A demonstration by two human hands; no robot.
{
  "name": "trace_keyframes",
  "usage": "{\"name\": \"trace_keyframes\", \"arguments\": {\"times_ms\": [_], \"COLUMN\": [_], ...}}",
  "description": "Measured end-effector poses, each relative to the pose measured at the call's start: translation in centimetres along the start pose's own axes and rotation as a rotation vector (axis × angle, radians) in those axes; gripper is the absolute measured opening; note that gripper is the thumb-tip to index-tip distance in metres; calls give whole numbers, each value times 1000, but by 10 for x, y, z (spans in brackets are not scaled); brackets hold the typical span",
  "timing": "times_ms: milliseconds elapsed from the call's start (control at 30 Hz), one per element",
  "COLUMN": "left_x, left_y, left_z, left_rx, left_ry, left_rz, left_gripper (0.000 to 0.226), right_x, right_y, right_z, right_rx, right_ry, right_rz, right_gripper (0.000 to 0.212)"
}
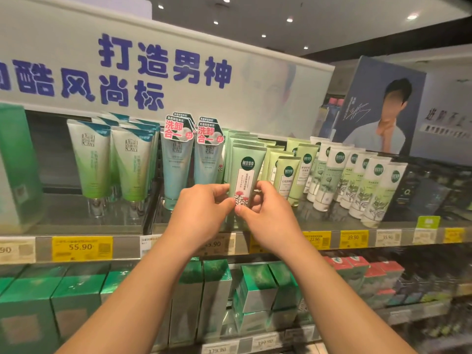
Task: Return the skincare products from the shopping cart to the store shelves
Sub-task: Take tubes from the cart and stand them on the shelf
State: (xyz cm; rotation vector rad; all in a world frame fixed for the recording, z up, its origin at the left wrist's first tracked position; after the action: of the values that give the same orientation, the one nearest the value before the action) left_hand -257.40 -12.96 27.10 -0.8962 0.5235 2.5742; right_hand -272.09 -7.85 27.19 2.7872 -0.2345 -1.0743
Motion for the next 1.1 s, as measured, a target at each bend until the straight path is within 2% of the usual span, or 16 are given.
{"name": "trace_keyframes", "arguments": {"times_ms": [367, 533, 667, 800, 933, 1100], "left_x": [5, 1, -5, -5, 4, 33], "left_y": [3, -9, -26, -43, -56, -68], "left_z": [-1, 3, 3, 2, 1, 3], "left_rx": [7, 38, 70, 110, 154, 227], "left_ry": [13, 63, -78, -228, -303, -499], "left_rz": [-45, 19, 117, 129, 64, -109], "left_gripper": [41, 54, 55, 52, 53, 60], "right_x": [-5, -5, -3, 3, 10, 10], "right_y": [-6, -13, -26, -44, -65, -94], "right_z": [0, 2, 10, 16, 28, 53], "right_rx": [25, 31, -40, -98, -131, -95], "right_ry": [-63, -23, 132, 257, 374, 405], "right_rz": [7, 71, 184, 313, 384, 423], "right_gripper": [33, 57, 49, 39, 38, 32]}}
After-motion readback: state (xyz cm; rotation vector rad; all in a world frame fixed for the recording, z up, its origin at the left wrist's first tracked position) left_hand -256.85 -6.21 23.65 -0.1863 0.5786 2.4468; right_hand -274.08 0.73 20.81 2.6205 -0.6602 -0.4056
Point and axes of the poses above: each hand's wrist, its own y-axis towards the middle knuckle, its own x-axis out of the palm, z = x × y, the point moved 1 cm from there along y, towards the middle knuckle, and after that the axes turned 15 degrees about -z, right-handed, at the moved point
